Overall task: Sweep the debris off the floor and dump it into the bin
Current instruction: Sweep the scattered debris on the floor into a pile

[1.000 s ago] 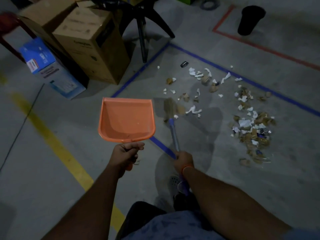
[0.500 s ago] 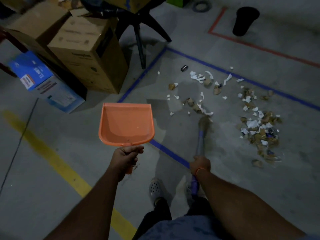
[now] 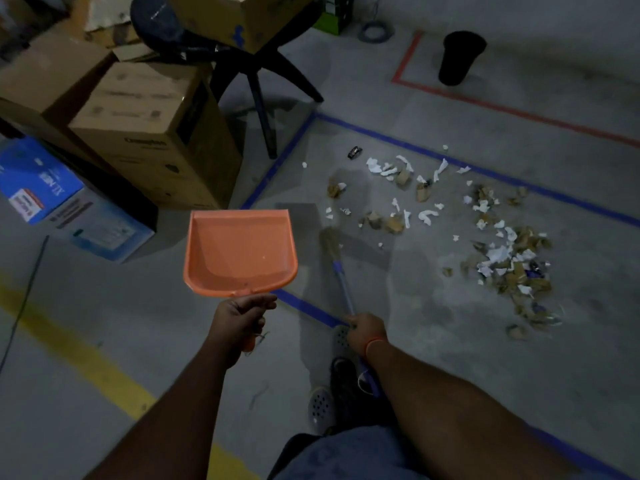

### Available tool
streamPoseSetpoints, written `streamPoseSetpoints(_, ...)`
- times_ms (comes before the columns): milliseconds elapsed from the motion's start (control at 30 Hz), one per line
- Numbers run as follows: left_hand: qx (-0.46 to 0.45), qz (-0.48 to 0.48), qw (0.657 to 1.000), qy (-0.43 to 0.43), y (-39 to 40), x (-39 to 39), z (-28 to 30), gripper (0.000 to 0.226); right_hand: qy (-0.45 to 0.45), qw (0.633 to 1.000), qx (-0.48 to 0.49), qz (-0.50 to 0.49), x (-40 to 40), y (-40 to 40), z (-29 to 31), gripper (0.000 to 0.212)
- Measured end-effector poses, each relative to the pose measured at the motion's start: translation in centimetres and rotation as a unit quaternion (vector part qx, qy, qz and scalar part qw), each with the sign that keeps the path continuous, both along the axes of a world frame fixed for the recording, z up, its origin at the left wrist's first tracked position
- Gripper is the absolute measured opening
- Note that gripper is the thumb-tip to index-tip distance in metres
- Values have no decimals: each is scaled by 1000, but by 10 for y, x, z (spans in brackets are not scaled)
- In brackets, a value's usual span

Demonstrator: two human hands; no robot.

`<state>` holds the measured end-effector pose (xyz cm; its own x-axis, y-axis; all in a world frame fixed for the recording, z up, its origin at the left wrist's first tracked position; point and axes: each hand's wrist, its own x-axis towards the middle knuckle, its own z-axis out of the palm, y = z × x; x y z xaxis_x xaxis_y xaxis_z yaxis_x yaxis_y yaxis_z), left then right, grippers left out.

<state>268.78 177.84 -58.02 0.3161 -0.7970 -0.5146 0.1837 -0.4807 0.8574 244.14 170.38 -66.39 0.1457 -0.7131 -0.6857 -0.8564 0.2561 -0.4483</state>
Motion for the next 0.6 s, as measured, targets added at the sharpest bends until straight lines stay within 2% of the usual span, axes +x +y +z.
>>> streamPoseSetpoints(100, 10, -6, 1000, -16, -25, 12, 1, 28, 15, 999, 23, -29, 8, -22, -10, 34)
streamPoseSetpoints(267, 26, -30, 999, -15, -83, 19, 6, 29, 34, 985, 25, -168, -4, -75, -12, 34)
streamPoseSetpoints(367, 10, -45, 999, -19, -125, 21, 5, 32, 46, 957, 9, -288, -14, -102, -12, 36)
streamPoseSetpoints(467, -10, -60, 998, -22, -162, 17, 10, 31, 32, 931, -13, -364, -23, -117, -13, 43)
streamPoseSetpoints(600, -20, -73, 997, -10, -193, 15, 11, 31, 13, 933, -40, -358, -21, -133, -10, 49)
